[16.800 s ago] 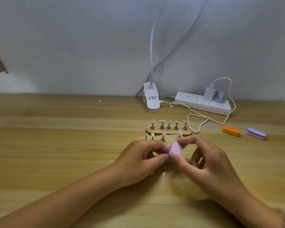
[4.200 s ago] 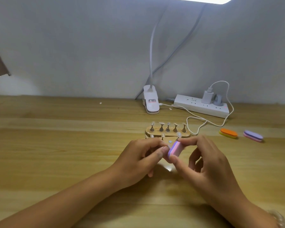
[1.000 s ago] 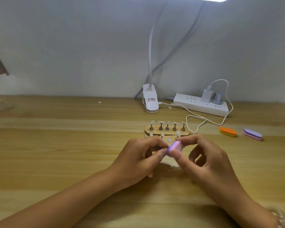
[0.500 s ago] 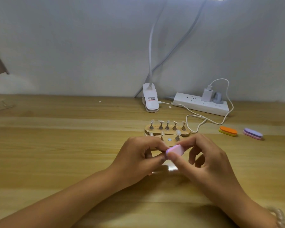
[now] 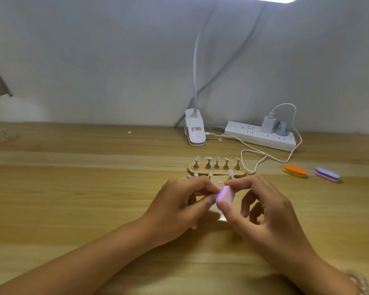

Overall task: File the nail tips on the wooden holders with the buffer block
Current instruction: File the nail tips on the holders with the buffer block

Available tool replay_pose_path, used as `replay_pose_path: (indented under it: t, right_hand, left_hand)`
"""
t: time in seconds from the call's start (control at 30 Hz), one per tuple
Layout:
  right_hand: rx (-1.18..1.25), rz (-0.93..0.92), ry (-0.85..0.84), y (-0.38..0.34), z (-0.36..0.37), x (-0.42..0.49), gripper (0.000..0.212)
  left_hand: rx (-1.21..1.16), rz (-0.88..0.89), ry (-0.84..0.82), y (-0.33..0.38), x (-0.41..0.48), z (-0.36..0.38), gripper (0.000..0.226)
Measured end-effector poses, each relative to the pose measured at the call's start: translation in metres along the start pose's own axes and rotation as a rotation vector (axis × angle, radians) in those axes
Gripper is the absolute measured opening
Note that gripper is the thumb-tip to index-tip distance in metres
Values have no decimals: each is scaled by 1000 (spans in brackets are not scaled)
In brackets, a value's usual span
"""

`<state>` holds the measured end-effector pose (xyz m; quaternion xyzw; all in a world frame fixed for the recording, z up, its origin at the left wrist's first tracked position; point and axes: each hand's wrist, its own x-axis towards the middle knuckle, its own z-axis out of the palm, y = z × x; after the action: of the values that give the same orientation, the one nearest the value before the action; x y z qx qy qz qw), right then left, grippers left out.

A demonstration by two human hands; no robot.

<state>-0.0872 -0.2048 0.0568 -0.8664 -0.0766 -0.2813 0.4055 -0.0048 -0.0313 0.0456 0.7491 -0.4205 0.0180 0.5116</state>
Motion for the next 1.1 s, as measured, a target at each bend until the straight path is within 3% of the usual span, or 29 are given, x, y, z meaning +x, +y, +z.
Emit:
replay_pose_path:
  t: [0.13,0.27,0.43,0.57,0.7,0.83,0.97,1.1]
  right_hand:
    - [92,73,36,3,-5,4,35]
    - [-50,-74,-31,0,1,-2,30]
    - [20,27,58,3,-5,3,36]
    - [-79,-85,-21,0,1,-1,31]
    - [22,56,29,7,-5,3,24]
    - [-60,-72,-46,1,1,-1,27]
    - [3,66,18,8,-4,3,22]
    - [-106,-49,-45,2,0,0,35]
  left_hand:
    - [-9,-21,-8,1,1,1,10]
    - [-16,-41,4,-1,1,-3,11]
    - [-41,-41,-21,0,2,-1,13]
    - [-36,-33,-36,-2,1,-3,13]
    - [16,-8,-33,0,2,-1,7]
    - [21,-17,-10,0,2,-1,8]
    - [61,0,-16,2,2,1,5]
    - [95,12,-8,1,0,0,7]
